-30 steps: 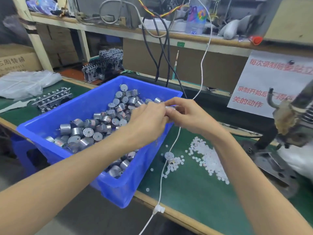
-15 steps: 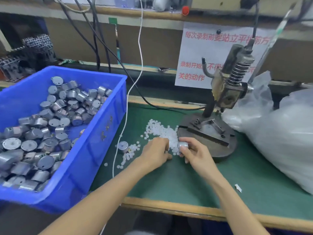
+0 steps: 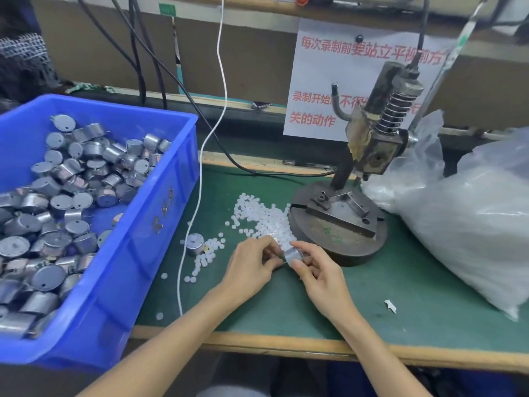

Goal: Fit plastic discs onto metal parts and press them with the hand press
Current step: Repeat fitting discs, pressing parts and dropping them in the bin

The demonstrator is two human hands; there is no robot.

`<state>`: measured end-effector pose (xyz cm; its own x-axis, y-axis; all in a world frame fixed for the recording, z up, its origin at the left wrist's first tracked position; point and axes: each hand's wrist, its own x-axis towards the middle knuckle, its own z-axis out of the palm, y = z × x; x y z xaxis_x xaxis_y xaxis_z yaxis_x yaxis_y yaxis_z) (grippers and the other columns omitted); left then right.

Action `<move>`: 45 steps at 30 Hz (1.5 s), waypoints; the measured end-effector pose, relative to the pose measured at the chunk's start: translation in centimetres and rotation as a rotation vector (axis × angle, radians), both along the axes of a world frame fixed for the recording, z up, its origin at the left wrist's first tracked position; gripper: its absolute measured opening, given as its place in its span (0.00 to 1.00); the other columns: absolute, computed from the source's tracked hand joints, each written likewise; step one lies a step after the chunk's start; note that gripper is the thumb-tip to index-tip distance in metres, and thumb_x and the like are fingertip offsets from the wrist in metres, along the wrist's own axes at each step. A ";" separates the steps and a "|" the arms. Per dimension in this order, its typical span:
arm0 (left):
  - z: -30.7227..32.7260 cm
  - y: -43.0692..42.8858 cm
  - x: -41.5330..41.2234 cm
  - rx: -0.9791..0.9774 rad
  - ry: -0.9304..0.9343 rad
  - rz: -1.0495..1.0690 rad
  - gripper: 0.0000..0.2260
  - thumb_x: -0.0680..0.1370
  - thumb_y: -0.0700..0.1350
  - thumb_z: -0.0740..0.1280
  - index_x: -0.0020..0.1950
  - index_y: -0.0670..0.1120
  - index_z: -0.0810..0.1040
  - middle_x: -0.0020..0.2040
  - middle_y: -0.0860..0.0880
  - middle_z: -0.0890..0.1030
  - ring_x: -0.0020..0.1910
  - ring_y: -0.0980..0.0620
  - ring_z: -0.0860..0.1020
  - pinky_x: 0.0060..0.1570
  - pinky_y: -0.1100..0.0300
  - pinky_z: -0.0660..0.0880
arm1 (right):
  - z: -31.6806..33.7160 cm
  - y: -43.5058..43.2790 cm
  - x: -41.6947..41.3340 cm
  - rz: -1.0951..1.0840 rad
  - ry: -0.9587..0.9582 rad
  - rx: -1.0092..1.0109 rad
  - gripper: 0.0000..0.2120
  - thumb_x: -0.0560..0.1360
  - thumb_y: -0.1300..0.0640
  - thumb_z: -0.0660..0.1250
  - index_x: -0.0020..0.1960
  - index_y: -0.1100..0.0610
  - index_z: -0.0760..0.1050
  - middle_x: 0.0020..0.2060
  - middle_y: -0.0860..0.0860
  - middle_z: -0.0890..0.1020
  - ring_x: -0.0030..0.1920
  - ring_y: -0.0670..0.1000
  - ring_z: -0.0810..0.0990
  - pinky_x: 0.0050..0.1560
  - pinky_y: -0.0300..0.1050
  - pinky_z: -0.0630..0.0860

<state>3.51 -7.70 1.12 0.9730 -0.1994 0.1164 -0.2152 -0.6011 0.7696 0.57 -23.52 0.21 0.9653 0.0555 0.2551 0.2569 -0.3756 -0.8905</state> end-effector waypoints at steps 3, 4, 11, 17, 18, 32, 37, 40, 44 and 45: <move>-0.7 0.4 0.1 0.020 -0.086 0.018 0.03 0.74 0.44 0.70 0.40 0.48 0.80 0.42 0.54 0.77 0.46 0.55 0.70 0.48 0.63 0.67 | -0.1 0.2 0.4 -0.034 -0.002 -0.078 0.14 0.75 0.62 0.68 0.59 0.55 0.75 0.47 0.48 0.78 0.38 0.42 0.75 0.41 0.32 0.72; -0.8 0.5 0.1 0.020 -0.099 0.007 0.03 0.75 0.44 0.69 0.41 0.47 0.80 0.43 0.53 0.77 0.46 0.55 0.69 0.48 0.64 0.66 | -0.1 0.3 0.5 -0.043 -0.031 -0.120 0.13 0.75 0.63 0.68 0.58 0.57 0.75 0.46 0.47 0.77 0.38 0.41 0.75 0.40 0.30 0.70; -1.0 1.4 -0.3 0.015 -0.144 -0.010 0.05 0.76 0.38 0.66 0.47 0.43 0.81 0.47 0.48 0.78 0.49 0.52 0.70 0.49 0.67 0.63 | -0.2 0.7 1.4 -0.022 -0.157 -0.253 0.08 0.76 0.66 0.66 0.54 0.65 0.77 0.48 0.52 0.78 0.43 0.38 0.77 0.40 0.27 0.68; -1.0 1.5 -0.5 -0.001 -0.137 0.018 0.03 0.74 0.42 0.69 0.47 0.45 0.81 0.47 0.51 0.77 0.49 0.55 0.68 0.50 0.67 0.62 | -0.4 0.8 1.6 0.005 -0.186 -0.272 0.08 0.75 0.67 0.67 0.53 0.65 0.77 0.48 0.54 0.79 0.45 0.38 0.75 0.44 0.26 0.68; -1.1 1.5 -0.5 0.001 -0.133 0.016 0.03 0.74 0.42 0.70 0.47 0.45 0.81 0.47 0.52 0.76 0.49 0.55 0.68 0.50 0.67 0.62 | -0.5 0.8 1.6 0.007 -0.188 -0.270 0.08 0.75 0.67 0.66 0.54 0.65 0.77 0.49 0.53 0.78 0.45 0.36 0.75 0.44 0.26 0.68; -1.3 1.5 -0.5 -0.057 -0.096 0.005 0.14 0.73 0.41 0.69 0.57 0.48 0.73 0.49 0.55 0.76 0.48 0.58 0.67 0.52 0.65 0.67 | -0.6 1.4 1.2 0.079 -0.347 -0.477 0.11 0.74 0.67 0.64 0.56 0.66 0.77 0.53 0.60 0.76 0.49 0.45 0.74 0.47 0.45 0.76; -1.2 1.6 -0.7 -0.069 -0.069 -0.041 0.20 0.72 0.39 0.67 0.62 0.50 0.70 0.51 0.61 0.75 0.51 0.59 0.69 0.56 0.64 0.67 | -0.5 1.5 1.1 0.097 -0.384 -0.510 0.13 0.72 0.67 0.63 0.56 0.66 0.77 0.52 0.61 0.76 0.46 0.47 0.78 0.41 0.47 0.77; -1.3 1.7 -0.7 -0.057 -0.075 -0.049 0.20 0.72 0.39 0.67 0.62 0.50 0.70 0.50 0.63 0.71 0.52 0.58 0.70 0.57 0.62 0.67 | -0.6 1.5 0.9 0.124 -0.401 -0.568 0.16 0.70 0.69 0.63 0.57 0.63 0.75 0.51 0.62 0.77 0.42 0.55 0.81 0.35 0.46 0.80; -1.1 1.7 -0.8 -0.072 -0.099 -0.062 0.22 0.71 0.38 0.67 0.63 0.49 0.69 0.54 0.59 0.72 0.52 0.57 0.70 0.59 0.58 0.68 | -0.7 1.5 1.0 0.101 -0.376 -0.572 0.13 0.73 0.67 0.63 0.57 0.64 0.77 0.50 0.59 0.78 0.43 0.55 0.81 0.39 0.48 0.79; -0.9 1.6 -0.8 -0.080 -0.114 -0.080 0.23 0.70 0.37 0.68 0.63 0.49 0.69 0.55 0.58 0.73 0.53 0.57 0.70 0.60 0.57 0.68 | -0.7 1.5 1.1 0.081 -0.347 -0.529 0.11 0.74 0.67 0.64 0.56 0.63 0.77 0.50 0.56 0.78 0.44 0.54 0.81 0.42 0.46 0.78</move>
